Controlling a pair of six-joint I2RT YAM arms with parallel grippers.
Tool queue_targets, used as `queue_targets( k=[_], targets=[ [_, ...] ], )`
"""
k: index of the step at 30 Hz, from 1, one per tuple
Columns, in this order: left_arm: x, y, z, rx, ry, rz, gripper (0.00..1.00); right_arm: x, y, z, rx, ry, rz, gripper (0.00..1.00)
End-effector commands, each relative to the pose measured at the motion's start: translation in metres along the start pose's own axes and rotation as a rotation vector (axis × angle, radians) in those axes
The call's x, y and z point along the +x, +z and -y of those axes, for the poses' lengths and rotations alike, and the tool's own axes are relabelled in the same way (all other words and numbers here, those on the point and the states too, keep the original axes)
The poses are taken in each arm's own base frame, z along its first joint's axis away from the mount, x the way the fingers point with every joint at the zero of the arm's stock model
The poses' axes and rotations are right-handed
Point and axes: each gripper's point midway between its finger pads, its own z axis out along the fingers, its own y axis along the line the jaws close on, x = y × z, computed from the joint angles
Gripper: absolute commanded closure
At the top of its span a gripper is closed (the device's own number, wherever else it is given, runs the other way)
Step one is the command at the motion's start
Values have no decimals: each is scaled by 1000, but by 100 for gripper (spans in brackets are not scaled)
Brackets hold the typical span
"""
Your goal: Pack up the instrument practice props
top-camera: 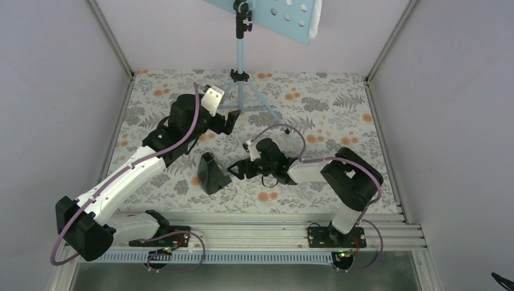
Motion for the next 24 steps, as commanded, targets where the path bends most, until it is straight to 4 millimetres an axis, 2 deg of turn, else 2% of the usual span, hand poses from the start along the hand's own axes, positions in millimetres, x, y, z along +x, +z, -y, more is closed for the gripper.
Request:
queue_targets(
  k=[1,8,13,17,19,22,24],
  targets=[
    [0,2,-5,-24,13,9,0,2,-15,-9,-36,-61,30,17],
    [0,2,-5,-22,10,8,0,16,-45,-31,-103,-411,78,19],
    [1,3,-5,-23,7,3,0,6,-42,-47,-135,-550,130,22],
    [2,2,-7,-35,6,5,0,0,-14,-64,-156,-641,118,17],
    [1,0,-9,-44,8,10,0,13,11,-66,-150,-671,56,18],
    [-2,-4,-11,-57,9,24,0,21,40,-76,-131,-715,10,24],
    [-3,-5,-12,-61,10,29,0,17,58,-78,-52,-723,20,32]
  ],
)
